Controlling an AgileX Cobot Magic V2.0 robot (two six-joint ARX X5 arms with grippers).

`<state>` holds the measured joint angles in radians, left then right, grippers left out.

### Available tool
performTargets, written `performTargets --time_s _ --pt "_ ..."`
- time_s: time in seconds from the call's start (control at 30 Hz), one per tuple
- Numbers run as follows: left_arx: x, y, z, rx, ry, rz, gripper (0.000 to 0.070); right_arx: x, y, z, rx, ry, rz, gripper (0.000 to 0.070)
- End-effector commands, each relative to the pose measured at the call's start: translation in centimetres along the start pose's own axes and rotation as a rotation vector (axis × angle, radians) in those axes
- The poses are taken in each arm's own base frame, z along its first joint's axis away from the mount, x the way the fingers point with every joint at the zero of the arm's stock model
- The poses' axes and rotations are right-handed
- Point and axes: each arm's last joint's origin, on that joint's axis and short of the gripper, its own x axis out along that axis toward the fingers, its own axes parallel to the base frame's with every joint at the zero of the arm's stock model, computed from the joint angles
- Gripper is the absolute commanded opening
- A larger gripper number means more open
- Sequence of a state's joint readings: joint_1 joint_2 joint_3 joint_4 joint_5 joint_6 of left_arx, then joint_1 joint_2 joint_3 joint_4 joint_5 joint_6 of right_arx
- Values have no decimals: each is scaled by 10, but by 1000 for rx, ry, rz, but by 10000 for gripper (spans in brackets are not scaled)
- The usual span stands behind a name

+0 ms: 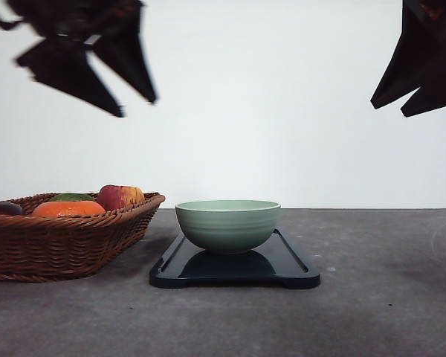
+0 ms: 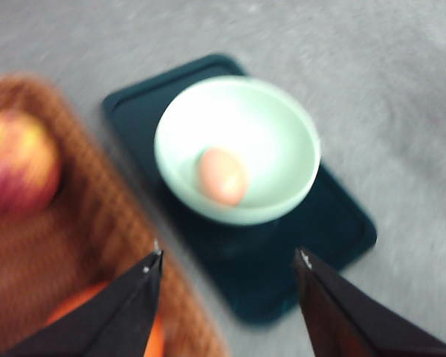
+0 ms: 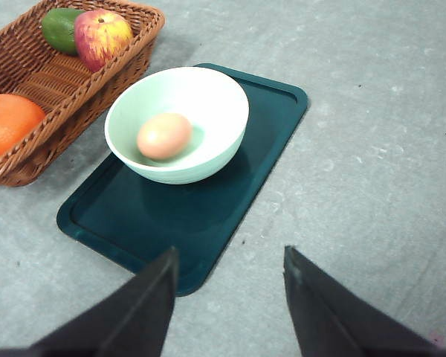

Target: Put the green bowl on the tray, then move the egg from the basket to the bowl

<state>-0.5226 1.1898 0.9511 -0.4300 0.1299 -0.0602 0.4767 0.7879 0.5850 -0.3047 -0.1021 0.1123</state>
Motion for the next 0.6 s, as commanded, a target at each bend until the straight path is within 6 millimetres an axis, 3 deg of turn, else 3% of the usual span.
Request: performTargets --time_s 0.0,0.4,0.57 --pt "-7 2 -8 -32 -14 6 352 1 1 2 9 -2 5 277" --pt "-71 21 -75 -185 -148 150 350 1 1 2 8 -3 3 277" --pt "-88 24 -90 -217 -175 203 350 1 1 2 6 -3 7 278"
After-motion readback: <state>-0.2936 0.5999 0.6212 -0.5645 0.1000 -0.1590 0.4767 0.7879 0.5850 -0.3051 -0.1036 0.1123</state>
